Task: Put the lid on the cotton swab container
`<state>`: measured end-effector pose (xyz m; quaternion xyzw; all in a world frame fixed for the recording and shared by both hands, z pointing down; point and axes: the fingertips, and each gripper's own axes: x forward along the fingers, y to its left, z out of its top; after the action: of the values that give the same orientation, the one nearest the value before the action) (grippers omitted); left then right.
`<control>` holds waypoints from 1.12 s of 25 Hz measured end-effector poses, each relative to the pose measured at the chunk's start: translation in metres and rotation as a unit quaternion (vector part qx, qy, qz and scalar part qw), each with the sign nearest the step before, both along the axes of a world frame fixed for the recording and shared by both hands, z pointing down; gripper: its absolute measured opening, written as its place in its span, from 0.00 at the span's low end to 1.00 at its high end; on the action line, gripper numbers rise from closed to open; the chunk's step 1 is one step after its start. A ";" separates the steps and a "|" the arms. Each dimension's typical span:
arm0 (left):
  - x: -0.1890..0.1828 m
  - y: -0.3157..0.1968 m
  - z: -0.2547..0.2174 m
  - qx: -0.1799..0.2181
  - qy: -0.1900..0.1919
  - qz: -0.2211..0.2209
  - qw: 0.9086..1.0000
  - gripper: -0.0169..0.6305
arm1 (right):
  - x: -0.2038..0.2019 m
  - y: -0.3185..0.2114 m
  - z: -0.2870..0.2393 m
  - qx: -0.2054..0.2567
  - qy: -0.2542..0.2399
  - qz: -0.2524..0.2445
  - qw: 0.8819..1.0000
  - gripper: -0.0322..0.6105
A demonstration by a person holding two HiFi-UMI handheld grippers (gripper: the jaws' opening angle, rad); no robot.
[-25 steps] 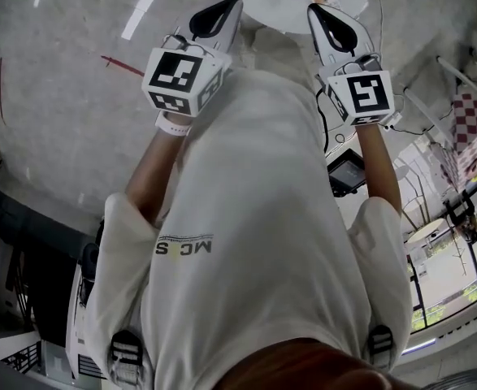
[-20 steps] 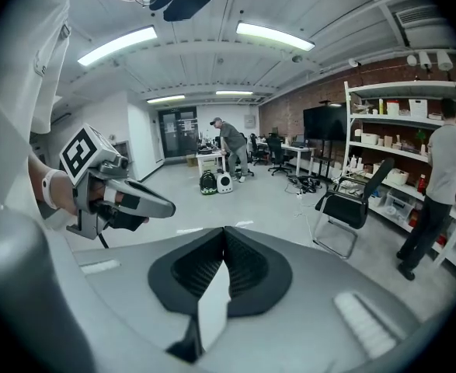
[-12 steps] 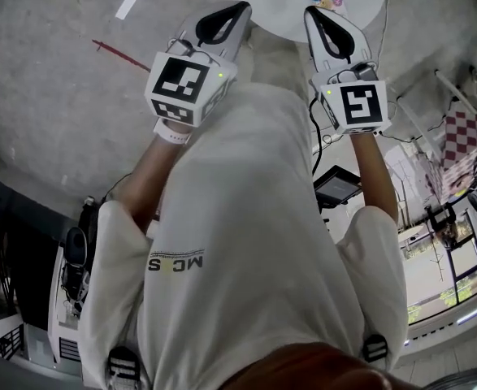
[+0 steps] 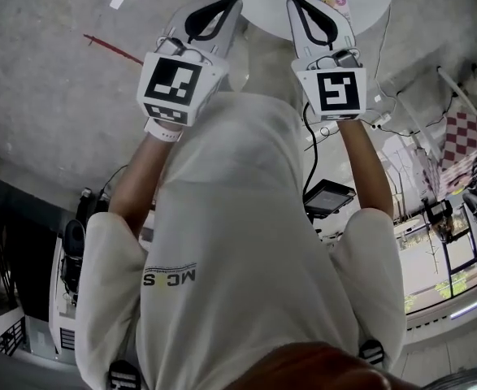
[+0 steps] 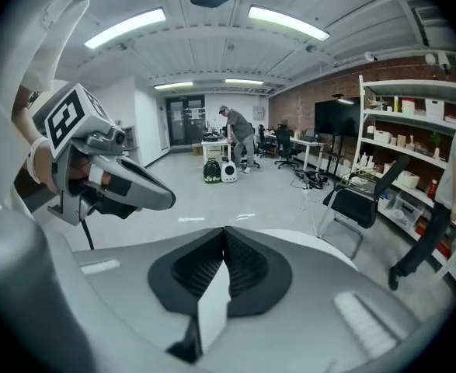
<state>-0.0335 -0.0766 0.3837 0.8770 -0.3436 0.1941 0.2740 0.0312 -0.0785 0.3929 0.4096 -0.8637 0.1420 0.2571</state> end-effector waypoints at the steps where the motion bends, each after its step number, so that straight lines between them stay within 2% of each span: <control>1: 0.001 -0.001 0.003 -0.001 0.001 0.001 1.000 0.03 | 0.000 -0.002 0.006 -0.001 0.003 0.001 1.000 0.05; 19: 0.016 -0.011 0.054 -0.009 -0.004 0.018 1.000 0.03 | 0.011 -0.020 0.121 -0.067 0.033 0.003 0.997 0.05; 28: 0.015 -0.014 0.071 -0.020 -0.009 0.016 1.000 0.03 | 0.007 -0.025 0.151 -0.082 0.038 -0.001 0.996 0.05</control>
<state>-0.0182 -0.0906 0.4543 0.8750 -0.3281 0.2135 0.2848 0.0384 -0.1033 0.5435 0.3913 -0.8393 0.1962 0.3224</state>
